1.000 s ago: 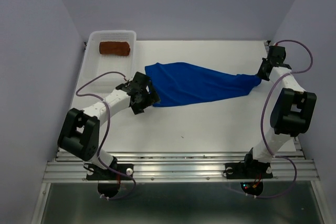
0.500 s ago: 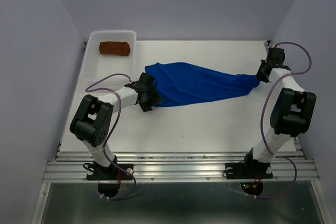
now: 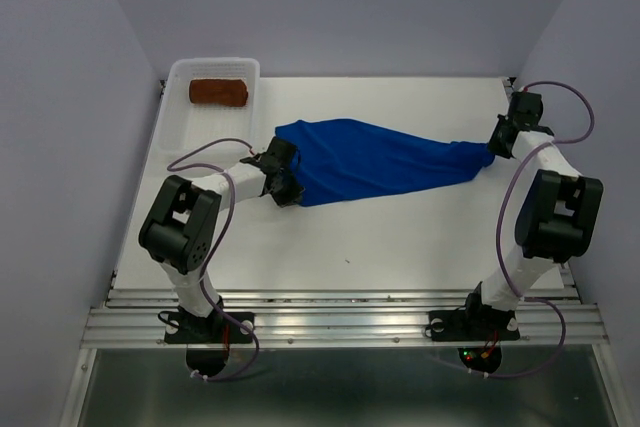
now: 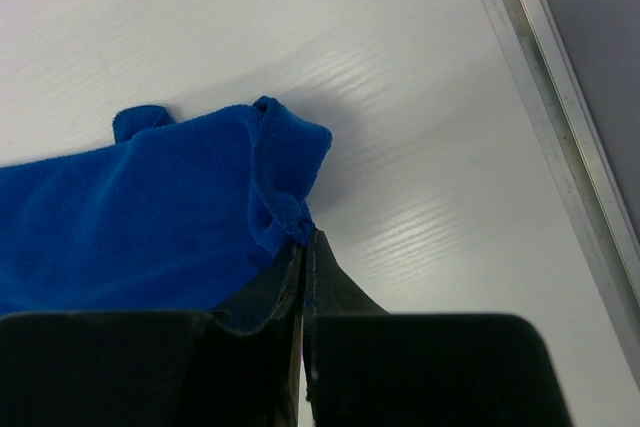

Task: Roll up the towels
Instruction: Flatten the towel

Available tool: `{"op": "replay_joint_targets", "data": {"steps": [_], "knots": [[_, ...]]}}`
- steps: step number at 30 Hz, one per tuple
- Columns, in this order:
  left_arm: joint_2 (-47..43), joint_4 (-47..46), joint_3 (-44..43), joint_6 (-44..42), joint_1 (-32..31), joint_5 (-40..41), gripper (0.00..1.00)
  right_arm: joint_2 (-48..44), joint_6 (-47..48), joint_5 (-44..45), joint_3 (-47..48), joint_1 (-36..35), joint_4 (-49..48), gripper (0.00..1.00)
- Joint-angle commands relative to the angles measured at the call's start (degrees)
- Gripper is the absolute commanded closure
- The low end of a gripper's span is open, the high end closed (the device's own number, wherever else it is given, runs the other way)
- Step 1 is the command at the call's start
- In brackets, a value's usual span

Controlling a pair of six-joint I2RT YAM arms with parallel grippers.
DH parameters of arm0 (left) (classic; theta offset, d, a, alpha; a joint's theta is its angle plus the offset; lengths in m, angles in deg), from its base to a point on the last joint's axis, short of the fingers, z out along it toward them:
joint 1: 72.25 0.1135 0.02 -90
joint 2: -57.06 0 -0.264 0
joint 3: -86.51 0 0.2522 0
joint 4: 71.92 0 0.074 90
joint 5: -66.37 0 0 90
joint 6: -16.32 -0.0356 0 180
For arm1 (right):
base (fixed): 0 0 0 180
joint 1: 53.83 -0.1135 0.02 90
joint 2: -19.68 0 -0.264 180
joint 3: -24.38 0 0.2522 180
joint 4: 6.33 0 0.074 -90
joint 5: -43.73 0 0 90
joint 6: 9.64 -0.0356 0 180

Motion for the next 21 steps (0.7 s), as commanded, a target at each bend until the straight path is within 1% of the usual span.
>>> {"op": "replay_joint_targets", "data": {"steps": [1, 3, 7, 12, 14, 15, 21], "knots": [[-6.38, 1.39, -3.52, -2.55, -0.18, 1.56, 1.00, -5.18, -1.24, 0.06, 0.42, 0.50, -1.55, 0.98], [-9.46, 0.70, -4.66, -3.08, -0.09, 5.58, 1.00, -6.76, -1.77, 0.06, 0.34, 0.50, -1.37, 0.98], [-18.77, -0.89, -6.68, -4.92, 0.17, 8.94, 1.00, -11.16, -2.82, 0.85, 0.69, 0.50, 0.30, 0.98], [-27.40, -0.89, -9.50, -7.03, 1.40, 14.99, 1.00, -18.71, -3.00, 2.52, 1.48, 0.50, 1.00, 0.98], [-31.53, -0.02, -11.52, -7.56, 2.10, 17.11, 1.00, -20.73, -2.92, 2.87, 2.44, 0.50, 1.44, 0.98], [-34.06, 0.68, -12.83, -8.08, 2.37, 19.38, 1.00, -22.48, -2.83, 3.22, 3.75, 0.50, 2.31, 0.98], [-41.20, 3.67, -17.32, -8.79, 3.95, 26.60, 1.00, -28.47, -3.27, 7.00, 8.86, 1.55, 7.41, 0.98]]}}
